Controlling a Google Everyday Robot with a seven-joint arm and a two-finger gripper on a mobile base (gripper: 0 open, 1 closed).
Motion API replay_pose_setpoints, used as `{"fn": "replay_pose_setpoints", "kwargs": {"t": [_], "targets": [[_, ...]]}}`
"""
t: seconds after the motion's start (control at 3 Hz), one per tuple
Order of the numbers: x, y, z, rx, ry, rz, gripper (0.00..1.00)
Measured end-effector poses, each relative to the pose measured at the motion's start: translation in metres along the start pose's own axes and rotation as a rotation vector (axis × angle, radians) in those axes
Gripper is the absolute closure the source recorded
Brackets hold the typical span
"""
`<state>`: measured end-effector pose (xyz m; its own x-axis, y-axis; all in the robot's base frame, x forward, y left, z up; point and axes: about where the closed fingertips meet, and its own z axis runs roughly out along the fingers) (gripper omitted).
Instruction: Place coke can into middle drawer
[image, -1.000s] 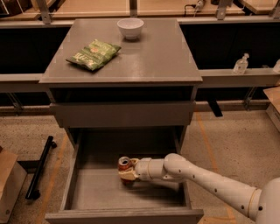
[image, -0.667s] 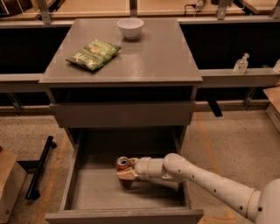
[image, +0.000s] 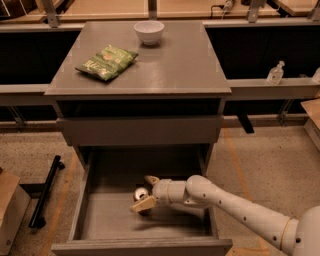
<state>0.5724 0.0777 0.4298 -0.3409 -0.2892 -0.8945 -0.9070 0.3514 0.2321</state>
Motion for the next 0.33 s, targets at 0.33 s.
{"fn": "replay_pose_setpoints", "kwargs": {"t": [0.33], "targets": [[0.0,0.0001,0.0001,0.0,0.0,0.0,0.0]]}}
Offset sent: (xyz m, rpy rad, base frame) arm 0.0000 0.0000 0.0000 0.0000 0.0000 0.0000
